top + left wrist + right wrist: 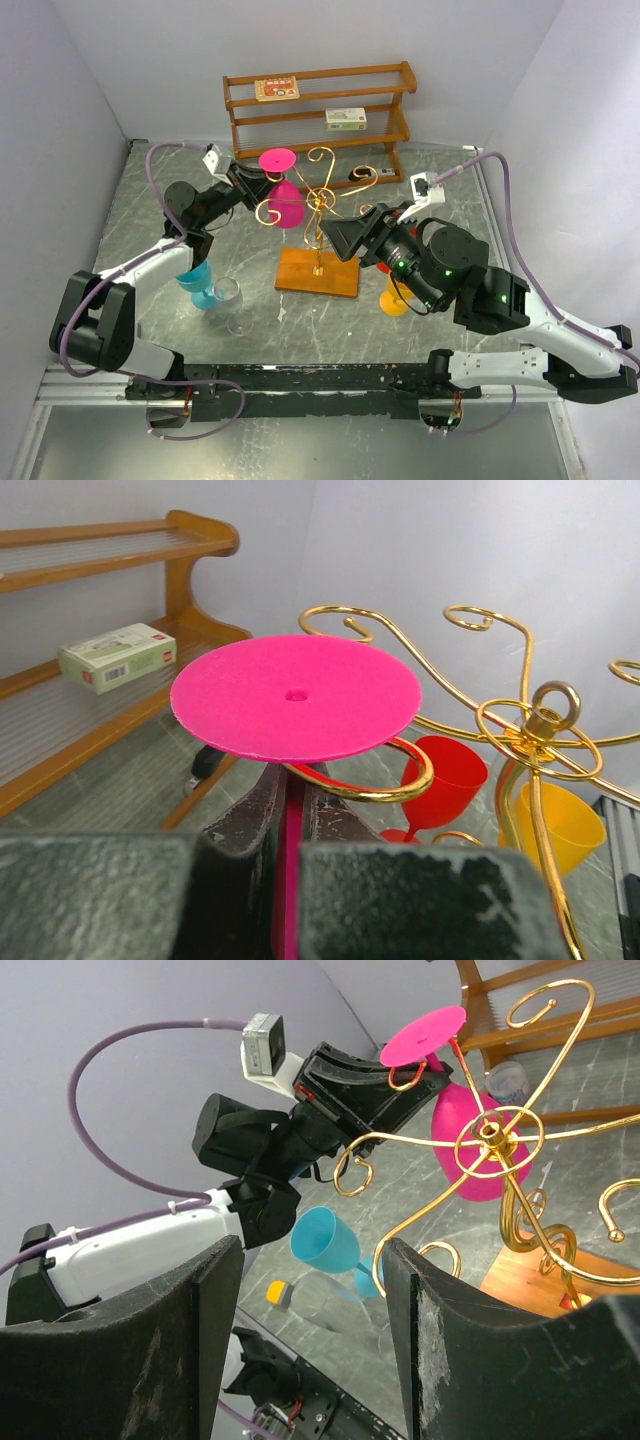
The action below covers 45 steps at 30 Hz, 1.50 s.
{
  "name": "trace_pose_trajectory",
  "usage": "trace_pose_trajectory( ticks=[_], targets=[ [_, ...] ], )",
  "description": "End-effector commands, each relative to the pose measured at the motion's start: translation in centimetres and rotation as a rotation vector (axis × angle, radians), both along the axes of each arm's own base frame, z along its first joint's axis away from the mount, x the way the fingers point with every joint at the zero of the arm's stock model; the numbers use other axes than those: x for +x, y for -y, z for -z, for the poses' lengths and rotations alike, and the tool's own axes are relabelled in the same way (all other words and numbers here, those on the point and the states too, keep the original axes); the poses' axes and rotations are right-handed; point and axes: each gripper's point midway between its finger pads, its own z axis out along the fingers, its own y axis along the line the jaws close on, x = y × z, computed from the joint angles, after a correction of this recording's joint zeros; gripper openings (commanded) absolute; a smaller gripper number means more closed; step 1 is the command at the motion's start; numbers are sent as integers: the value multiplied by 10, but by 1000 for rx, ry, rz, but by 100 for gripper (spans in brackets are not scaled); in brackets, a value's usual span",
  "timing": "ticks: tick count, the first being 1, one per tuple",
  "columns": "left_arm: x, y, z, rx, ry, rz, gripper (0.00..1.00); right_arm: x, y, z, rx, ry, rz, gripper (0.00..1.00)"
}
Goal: Place the wine glass upside down on the wine glass rack
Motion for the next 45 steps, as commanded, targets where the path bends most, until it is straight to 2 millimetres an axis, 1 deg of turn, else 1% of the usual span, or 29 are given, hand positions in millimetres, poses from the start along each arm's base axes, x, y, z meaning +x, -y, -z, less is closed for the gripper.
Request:
trace_pose_trajectory(
  ticks=[1,5,9,14,18,22,26,28,31,34,36,40,43,45],
  targets=[
    [3,-14,-22,-33,72,-106,7,2,4,-11,31,12,22,58],
    [0,-19,-25,-33,91,-133,7,2,6,-10,29,13,29,58],
    [-7,-19,-24,-18,98,-120,7,3,10,-8,29,12,43,58],
    [-17,-19,-16,52,137,-104,7,5,16,-3,18,5,64,58],
    [-25,-22,-9,82,132,-105,7,6,19,0,13,0,76,58],
    [-29,-22,-4,105,118,-90,10,6,20,3,6,-1,82,58],
    [-31,-21,2,124,107,-78,18,8,21,6,-6,-4,93,58],
    [-30,-21,6,140,84,-78,27,10,22,11,-26,-6,109,58],
    [-28,-21,9,153,57,-79,39,17,27,25,-70,-18,167,58],
    [-29,-23,9,158,43,-90,50,23,33,38,-112,-27,220,58],
    [-30,-26,9,164,30,-105,55,25,35,42,-134,-29,243,58],
    [-34,-35,5,167,14,-155,62,29,44,46,-173,-21,286,58],
    [-37,-45,5,180,-31,-209,64,31,53,45,-192,-11,320,58],
    [-38,-57,5,178,-75,-274,65,32,63,44,-197,-5,351,58]
  ],
)
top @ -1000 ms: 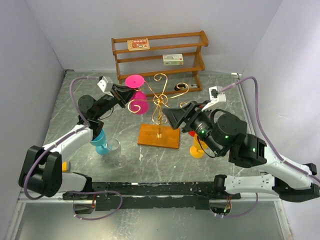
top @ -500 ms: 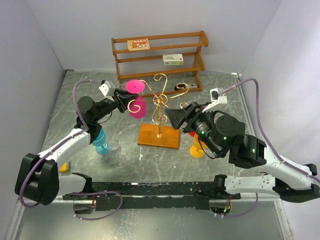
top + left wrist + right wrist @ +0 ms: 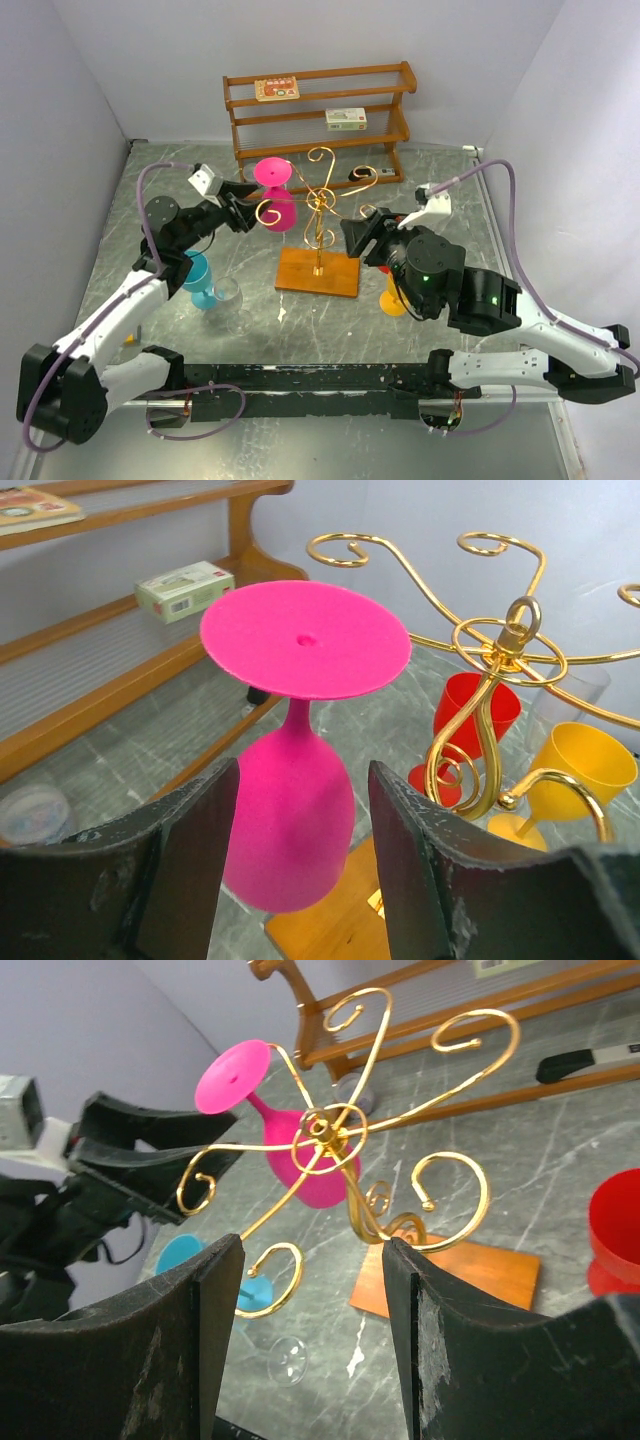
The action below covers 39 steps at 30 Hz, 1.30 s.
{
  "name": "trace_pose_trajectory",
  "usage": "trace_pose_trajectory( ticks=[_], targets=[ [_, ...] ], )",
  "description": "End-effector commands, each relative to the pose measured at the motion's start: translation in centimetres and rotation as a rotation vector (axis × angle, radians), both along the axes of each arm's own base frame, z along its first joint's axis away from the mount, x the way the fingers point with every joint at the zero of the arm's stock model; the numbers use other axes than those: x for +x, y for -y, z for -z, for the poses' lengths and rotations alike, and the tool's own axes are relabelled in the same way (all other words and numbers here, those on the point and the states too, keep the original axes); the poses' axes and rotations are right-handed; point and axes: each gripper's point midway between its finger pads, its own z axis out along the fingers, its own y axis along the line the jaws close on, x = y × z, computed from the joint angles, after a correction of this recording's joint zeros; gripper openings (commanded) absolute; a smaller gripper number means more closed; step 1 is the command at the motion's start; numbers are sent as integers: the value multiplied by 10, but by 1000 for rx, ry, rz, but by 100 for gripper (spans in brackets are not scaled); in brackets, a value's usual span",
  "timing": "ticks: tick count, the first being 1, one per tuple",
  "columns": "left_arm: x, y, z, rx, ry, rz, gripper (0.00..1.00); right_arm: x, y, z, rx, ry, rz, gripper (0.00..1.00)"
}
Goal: Place the wine glass upside down on the wine glass rack
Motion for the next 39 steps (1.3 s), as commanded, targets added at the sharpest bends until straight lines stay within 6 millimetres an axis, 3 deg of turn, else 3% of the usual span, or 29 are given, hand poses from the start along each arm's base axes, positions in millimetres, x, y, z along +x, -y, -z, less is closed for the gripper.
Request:
trace_pose_trajectory(
  ticks=[1,5,11,12,14,18,21,23,27,31,35,39],
  targets=[
    [-1,-25,-4,5,-77,-157,65,5,31,1,-37,18,112,58],
    [-8,-60,-9,-56,-193,-353,68,7,66,7,-55,-24,253,58],
    [-37,-95,-21,-72,-279,-498,75,6,95,13,-131,-30,338,58],
    [-42,-97,-21,-69,-284,-500,83,6,99,13,-153,-29,354,58],
    [-52,-100,-21,-78,-302,-499,90,7,105,14,-190,-28,386,58],
    [-65,-101,-19,-95,-322,-487,90,9,112,13,-270,-20,426,59],
    [-70,-100,-25,-101,-303,-469,89,18,100,12,-334,-36,396,63],
    [-71,-99,-32,-103,-288,-456,89,32,99,18,-373,-75,410,64],
    [-74,-98,-46,-98,-268,-445,88,72,115,32,-380,-158,421,65],
    [-81,-98,-54,-97,-268,-429,88,89,131,34,-354,-184,459,64],
    [-89,-98,-59,-68,-238,-408,89,103,144,56,-407,-263,498,61],
    [-96,-98,-64,-68,-224,-393,89,114,161,92,-400,-358,495,54]
  ],
)
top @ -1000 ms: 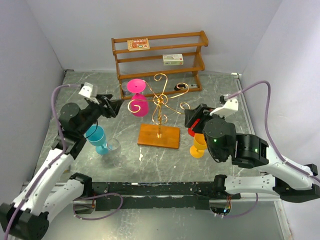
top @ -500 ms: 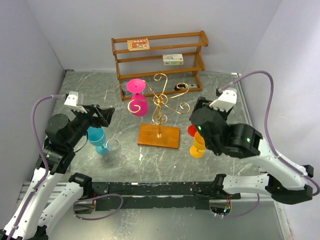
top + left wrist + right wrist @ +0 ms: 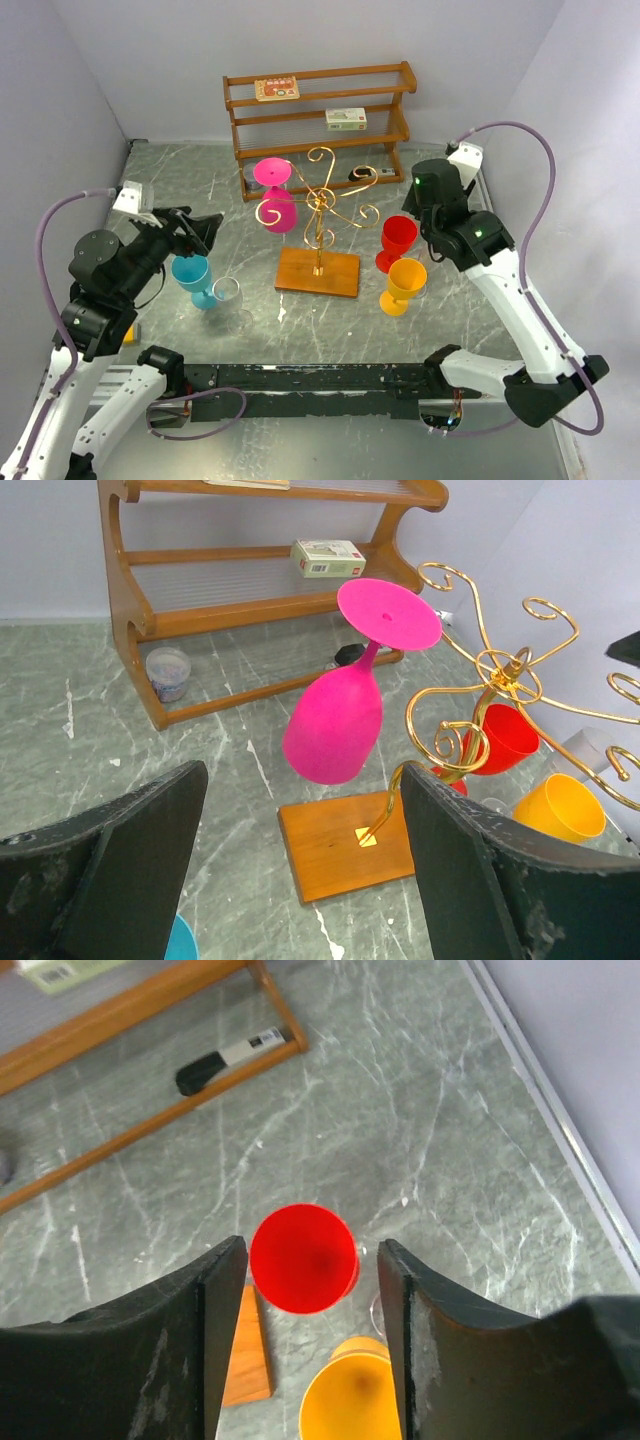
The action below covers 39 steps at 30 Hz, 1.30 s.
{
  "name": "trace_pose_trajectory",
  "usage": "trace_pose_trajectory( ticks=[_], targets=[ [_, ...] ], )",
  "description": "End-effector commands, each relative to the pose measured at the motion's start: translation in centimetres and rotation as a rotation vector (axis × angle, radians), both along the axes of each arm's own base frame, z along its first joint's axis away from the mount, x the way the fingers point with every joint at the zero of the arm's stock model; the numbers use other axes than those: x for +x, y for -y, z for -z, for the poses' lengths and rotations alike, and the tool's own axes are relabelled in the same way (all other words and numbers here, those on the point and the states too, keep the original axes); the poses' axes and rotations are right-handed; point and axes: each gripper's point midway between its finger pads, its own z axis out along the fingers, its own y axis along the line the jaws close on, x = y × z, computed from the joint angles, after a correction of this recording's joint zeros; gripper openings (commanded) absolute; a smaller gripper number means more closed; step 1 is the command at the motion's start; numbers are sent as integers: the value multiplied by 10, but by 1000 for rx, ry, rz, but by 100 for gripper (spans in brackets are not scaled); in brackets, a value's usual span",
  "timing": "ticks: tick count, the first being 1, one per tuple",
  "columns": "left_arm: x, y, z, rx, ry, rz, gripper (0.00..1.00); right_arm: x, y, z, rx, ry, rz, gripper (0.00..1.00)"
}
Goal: Place the wine glass upside down on the wine glass rack
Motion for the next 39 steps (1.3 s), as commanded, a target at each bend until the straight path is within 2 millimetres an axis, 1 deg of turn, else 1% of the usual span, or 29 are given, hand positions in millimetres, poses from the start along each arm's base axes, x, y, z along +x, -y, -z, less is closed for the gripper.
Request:
trace_pose_trajectory(
  ticks=[1,5,9,12,17,19,22,24,30,36,39],
  targets=[
    [-14,3,-10,19,23,46,89,13,9,41,41,-110,-41,52],
    [-19,2,-15,24,41,56,89,27,14,67,103,-170,-85,49],
    [-23,3,-18,30,46,71,90,43,18,81,107,-223,-95,46],
    [-27,2,-21,36,49,74,90,50,25,94,86,-258,-72,46],
    [-33,-4,-24,28,62,48,90,47,28,120,75,-315,-63,45],
    [-35,-7,-26,19,75,35,90,44,29,128,69,-334,-65,43],
    [-36,-8,-29,9,94,34,91,38,27,140,68,-369,-85,37],
    [-37,-8,-31,7,100,35,91,34,26,145,67,-389,-96,34],
    [-35,-7,-31,8,98,35,90,27,25,154,59,-415,-122,34],
    [-37,-7,-32,1,98,38,90,33,23,156,51,-424,-130,33],
    [-38,-7,-34,-5,103,41,90,39,22,156,45,-428,-133,29]
  ],
)
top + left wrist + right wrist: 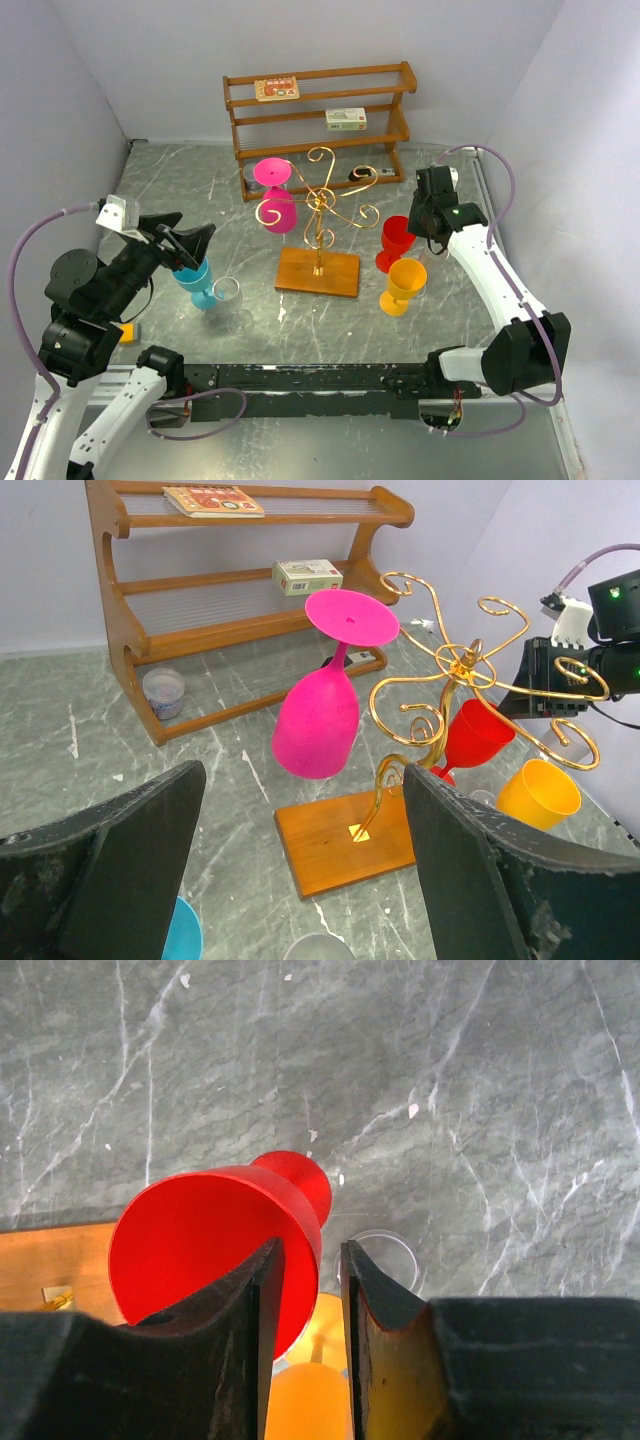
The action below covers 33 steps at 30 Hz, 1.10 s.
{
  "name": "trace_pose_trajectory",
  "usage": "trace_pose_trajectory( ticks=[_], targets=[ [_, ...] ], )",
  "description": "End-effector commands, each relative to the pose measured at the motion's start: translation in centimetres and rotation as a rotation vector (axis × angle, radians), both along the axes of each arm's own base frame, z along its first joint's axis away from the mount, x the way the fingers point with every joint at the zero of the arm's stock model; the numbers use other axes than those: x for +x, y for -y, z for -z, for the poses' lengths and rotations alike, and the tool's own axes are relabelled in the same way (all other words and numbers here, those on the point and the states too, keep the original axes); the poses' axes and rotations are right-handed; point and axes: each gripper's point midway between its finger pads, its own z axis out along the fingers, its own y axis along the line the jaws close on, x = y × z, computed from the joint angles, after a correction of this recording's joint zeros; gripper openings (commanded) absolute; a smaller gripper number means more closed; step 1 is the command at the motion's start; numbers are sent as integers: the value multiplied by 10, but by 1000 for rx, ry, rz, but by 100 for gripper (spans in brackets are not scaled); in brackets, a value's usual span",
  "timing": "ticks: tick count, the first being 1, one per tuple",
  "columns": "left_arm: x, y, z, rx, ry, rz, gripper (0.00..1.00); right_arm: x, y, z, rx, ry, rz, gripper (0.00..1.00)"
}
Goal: Place the wine glass upside down on the wine glass rack
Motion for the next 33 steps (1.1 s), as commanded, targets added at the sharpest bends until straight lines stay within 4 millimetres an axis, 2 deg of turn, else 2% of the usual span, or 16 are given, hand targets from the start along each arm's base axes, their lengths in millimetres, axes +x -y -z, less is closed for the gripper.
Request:
trace_pose_trajectory(
  ticks=[1,6,10,12,18,24,29,33],
  targets=[
    [-5,0,-13,-22,32,5,90,13,-1,-4,-7,6,-19,27],
    [-7,0,-16,-27,37,11,90,23,-5,-1,-8,-6,-36,18],
    [-9,0,-17,-29,41,14,91,28,-5,0,-19,-14,-34,2],
    [-10,0,-17,-28,42,17,91,27,-5,-7,-18,-2,-30,0],
    [-14,2,-22,-33,52,33,91,21,9,-50,-48,131,30,0],
    [-18,9,-31,-56,70,77,91,9,20,-103,-17,329,86,0],
    [-29,21,-39,-20,109,172,93,-13,25,-151,47,511,109,0],
    [-33,22,-44,0,139,188,99,-37,22,-167,120,603,91,0]
  ],
)
